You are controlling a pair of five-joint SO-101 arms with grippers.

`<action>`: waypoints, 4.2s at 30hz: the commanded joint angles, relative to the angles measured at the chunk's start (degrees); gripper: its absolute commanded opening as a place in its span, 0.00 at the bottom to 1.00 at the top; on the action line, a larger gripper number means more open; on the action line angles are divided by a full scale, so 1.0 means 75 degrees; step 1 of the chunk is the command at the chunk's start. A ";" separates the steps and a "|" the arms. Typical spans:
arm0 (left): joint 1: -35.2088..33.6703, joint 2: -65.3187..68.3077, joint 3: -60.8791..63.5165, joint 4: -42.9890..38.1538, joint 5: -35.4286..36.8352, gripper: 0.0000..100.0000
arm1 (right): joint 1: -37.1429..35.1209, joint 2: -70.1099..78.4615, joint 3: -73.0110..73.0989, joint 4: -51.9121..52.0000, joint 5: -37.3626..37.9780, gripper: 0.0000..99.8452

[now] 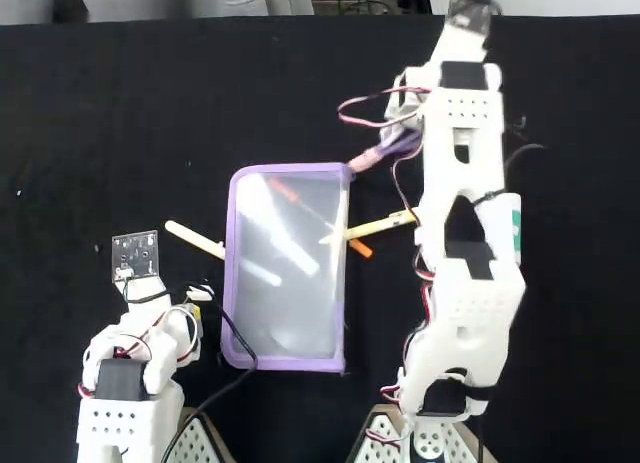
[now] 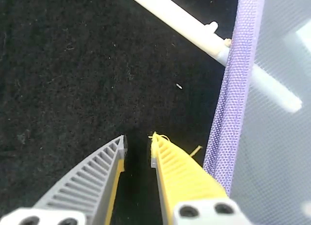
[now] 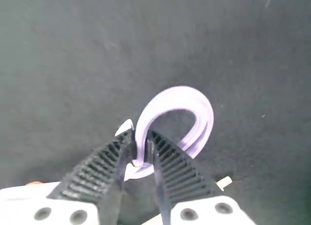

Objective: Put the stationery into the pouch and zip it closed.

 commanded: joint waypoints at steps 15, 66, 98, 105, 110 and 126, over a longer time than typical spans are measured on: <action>0.0088 -0.0059 0.0170 0.0023 -0.0070 0.10 | -0.0785 -0.2643 -0.3206 0.1981 0.0844 0.01; 0.0100 -0.0059 0.0170 0.0023 -0.0070 0.10 | 0.1958 -0.3851 0.2491 0.3106 0.3540 0.22; 0.0100 -0.0059 0.0170 0.0023 -0.0070 0.10 | 0.1489 -0.3839 0.8305 -0.3001 -0.0867 0.22; 0.0100 -0.0059 0.0170 0.0023 -0.0070 0.10 | 0.1524 -0.3839 0.8903 -0.4337 -0.0938 0.22; 0.0100 -0.0059 0.0170 0.0023 -0.0070 0.10 | 0.1536 -0.3839 0.9078 -0.4771 -0.0938 0.22; 0.0111 -0.0059 0.0170 0.0023 -0.0070 0.10 | 0.1536 -0.4026 0.8903 -0.4700 -0.0188 0.01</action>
